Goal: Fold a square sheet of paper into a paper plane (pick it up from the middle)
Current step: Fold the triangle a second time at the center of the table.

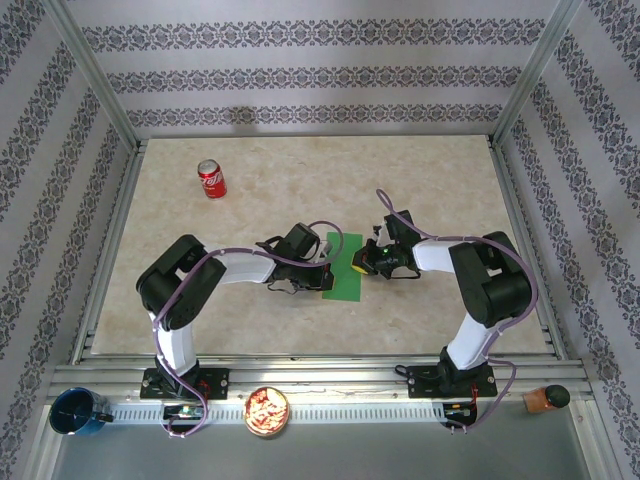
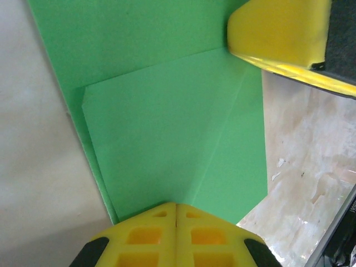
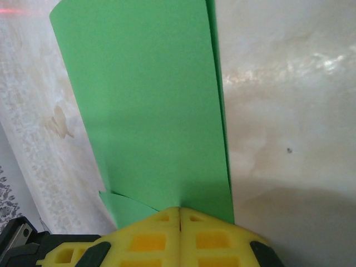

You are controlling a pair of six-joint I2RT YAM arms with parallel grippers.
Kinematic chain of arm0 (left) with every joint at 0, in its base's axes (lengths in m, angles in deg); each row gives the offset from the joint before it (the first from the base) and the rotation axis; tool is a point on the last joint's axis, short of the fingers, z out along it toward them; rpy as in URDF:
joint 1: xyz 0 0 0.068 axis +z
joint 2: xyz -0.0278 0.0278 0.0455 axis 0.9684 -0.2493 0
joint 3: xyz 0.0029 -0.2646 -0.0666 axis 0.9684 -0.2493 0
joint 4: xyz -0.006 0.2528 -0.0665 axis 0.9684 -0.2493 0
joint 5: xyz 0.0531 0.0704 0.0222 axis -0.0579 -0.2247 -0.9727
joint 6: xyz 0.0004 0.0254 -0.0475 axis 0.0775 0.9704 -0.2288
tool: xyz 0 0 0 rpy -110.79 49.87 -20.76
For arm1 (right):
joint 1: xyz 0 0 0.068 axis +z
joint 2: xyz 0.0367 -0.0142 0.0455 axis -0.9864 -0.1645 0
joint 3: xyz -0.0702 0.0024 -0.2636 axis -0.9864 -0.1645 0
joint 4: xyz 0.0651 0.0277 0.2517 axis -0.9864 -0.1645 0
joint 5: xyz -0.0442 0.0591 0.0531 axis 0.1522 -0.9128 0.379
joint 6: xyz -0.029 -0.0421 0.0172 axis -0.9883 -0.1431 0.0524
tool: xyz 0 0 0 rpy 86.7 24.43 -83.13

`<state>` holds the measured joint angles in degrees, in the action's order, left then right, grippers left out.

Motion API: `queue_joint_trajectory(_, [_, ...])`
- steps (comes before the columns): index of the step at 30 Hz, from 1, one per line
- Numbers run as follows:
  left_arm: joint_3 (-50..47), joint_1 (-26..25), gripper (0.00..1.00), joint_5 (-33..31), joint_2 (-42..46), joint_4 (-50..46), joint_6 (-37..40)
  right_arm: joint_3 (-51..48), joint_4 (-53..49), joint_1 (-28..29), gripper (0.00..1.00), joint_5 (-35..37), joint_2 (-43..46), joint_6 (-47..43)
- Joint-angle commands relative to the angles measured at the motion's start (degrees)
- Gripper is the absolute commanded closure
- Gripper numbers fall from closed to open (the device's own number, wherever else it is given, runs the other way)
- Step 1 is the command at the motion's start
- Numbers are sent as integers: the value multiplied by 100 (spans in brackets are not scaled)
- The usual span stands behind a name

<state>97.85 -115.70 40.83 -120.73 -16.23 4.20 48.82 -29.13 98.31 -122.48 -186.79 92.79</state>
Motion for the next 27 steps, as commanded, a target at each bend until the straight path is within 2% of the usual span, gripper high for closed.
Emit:
queue_joint_trajectory(1, [-123, -110, 100, 124, 289, -285, -121, -106, -296, -20, 100, 391, -341, -187])
queue_joint_trajectory(3, [-23, -145, 95, 81, 582, -196, -152, -123, -296, -20, 100, 373, -364, -197])
queue_joint_trajectory(6, [329, -143, 98, 88, 627, -355, -133, -124, -290, -20, 100, 365, -386, -198])
queue_joint_trajectory(10, [820, -149, 100, 444, 66, -444, -135, -146, -287, -27, 100, 376, -381, -171])
queue_joint_trajectory(17, [1288, -151, 100, 390, -579, -591, -44, -176, -272, -38, 100, 340, -368, -129])
queue_joint_trajectory(22, [1126, -156, 100, 284, -837, -597, -25, -225, -234, -55, 99, 329, -382, -89])
queue_joint_trajectory(27, [570, -152, 100, 83, -683, -671, 7, -212, -302, -55, 99, 378, -390, -126])
